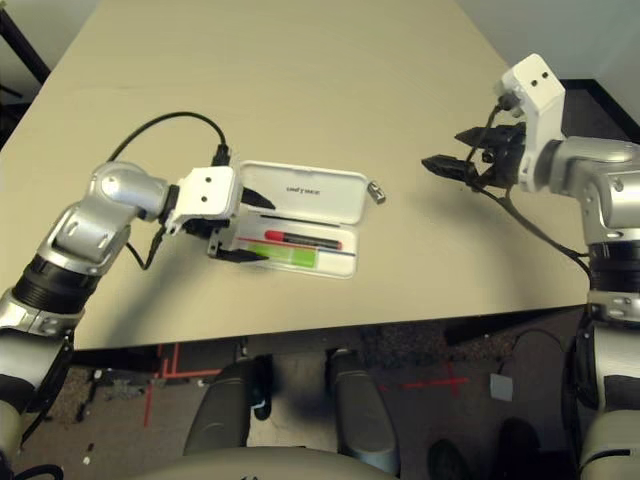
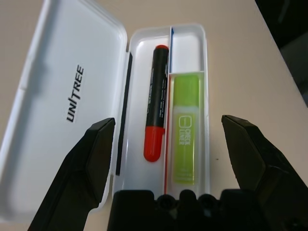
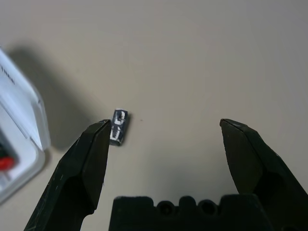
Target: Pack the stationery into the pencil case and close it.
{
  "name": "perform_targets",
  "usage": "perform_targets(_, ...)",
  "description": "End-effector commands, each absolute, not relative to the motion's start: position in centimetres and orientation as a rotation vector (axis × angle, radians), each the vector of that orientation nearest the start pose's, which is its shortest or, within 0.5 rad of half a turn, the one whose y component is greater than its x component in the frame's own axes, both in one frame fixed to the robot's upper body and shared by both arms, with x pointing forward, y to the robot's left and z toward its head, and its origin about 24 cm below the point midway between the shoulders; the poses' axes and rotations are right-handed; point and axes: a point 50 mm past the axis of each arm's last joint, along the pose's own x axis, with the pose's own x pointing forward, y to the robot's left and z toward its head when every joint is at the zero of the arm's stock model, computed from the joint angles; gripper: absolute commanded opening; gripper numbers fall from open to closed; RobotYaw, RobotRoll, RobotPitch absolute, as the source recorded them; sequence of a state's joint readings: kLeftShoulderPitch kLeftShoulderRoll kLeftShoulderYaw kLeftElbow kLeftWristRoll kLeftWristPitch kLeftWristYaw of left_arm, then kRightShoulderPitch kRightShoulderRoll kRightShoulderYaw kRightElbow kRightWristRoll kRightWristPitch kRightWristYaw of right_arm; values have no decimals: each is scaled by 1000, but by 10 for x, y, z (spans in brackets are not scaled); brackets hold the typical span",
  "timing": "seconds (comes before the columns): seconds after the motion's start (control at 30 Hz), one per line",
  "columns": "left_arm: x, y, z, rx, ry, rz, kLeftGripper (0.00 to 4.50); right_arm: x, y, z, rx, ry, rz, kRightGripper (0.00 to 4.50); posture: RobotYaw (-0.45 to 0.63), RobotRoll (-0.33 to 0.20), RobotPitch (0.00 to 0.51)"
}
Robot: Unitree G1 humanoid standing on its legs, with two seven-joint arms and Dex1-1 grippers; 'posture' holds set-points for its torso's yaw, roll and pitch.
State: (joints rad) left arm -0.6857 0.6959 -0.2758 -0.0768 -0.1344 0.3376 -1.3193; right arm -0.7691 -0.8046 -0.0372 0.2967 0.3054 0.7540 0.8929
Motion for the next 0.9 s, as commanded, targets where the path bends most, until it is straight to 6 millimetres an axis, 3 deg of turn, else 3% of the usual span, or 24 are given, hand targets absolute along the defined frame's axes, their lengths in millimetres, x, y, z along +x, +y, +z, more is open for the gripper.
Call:
perform_targets(0.03,285,154,192,749,161,-1407,4459,340,-254,198,-200,430,536,4500,-25,0,200)
perform_targets(0.27,275,171,188,711,191,-1350,4459,350,-234,182,-212,491,548,4500,6,0,213)
perform_targets(0.43,271,171,185,693,191,-1331,4459,360,-215,176,-222,502,560,4500,34,0,225)
perform_targets(0.9,262,176,184,655,209,-1270,4459,368,-202,155,-265,599,543,4500,81,0,245)
